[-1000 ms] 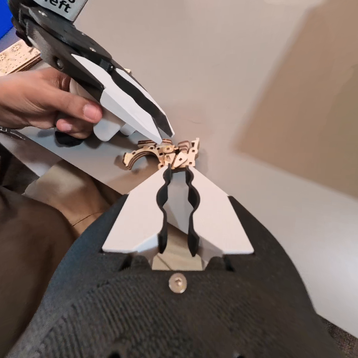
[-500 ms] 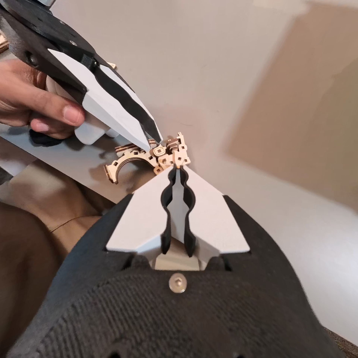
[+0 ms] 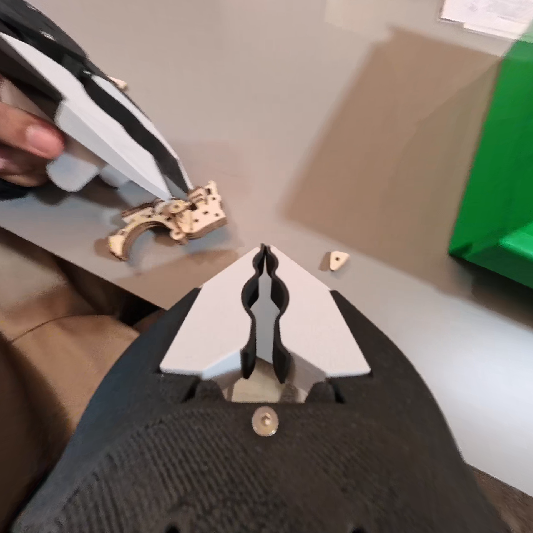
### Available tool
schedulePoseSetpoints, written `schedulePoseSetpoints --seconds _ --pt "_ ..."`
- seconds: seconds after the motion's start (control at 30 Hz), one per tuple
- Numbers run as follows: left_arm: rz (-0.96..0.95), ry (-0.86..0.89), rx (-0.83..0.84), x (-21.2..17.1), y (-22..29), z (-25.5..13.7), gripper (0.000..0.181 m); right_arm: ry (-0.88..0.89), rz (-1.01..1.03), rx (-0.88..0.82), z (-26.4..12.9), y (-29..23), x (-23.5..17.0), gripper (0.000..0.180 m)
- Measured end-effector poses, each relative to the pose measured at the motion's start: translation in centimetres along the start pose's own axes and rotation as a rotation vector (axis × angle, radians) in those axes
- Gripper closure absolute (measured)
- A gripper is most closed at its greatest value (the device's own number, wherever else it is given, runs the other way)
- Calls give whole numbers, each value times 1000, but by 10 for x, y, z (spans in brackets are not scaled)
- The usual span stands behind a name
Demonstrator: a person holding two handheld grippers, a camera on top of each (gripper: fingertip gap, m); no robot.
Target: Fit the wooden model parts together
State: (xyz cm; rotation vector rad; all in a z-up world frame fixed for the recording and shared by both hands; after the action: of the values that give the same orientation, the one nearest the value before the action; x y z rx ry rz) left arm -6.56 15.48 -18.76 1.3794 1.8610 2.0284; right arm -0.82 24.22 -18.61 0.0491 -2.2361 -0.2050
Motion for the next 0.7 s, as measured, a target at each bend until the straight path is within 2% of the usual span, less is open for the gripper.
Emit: schedulePoseSetpoints --seconds 0.17,0.37,0.43,0.47,0.5,0.6,0.7 --pt "-5 2 -10 0 0 0 161 -13 0 -188 1 52 -8 170" --pt "-2 1 -16 0 1 0 161 -58 154 -114 19 62 -16 158" --pt "2 5 -23 0 2 -1 161 -73 128 -118 24 59 -17 163" --pt "7 10 -33 1 4 -1 161 -73 111 -109 25 57 -16 173" --pt "17 23 -49 2 6 -2 161 -72 93 -98 25 53 -15 176" --pt "54 92 -106 8 15 -9 160 -71 5 -104 23 47 -13 177" --pt "68 137 -145 12 20 -15 157 4 -50 -114 14 39 0 177"
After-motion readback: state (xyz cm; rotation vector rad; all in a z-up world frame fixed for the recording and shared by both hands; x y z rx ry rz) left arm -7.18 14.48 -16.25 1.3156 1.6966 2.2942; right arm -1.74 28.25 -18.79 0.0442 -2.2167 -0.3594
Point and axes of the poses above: each gripper's, where its closed fingertips meet, z out along the fingers, x out of its top, y = z × x across the jaws, the point moved 3 cm from there along -z, back along the fingers, and after that the axes turned 14 degrees about -x, right-handed, at the moved point
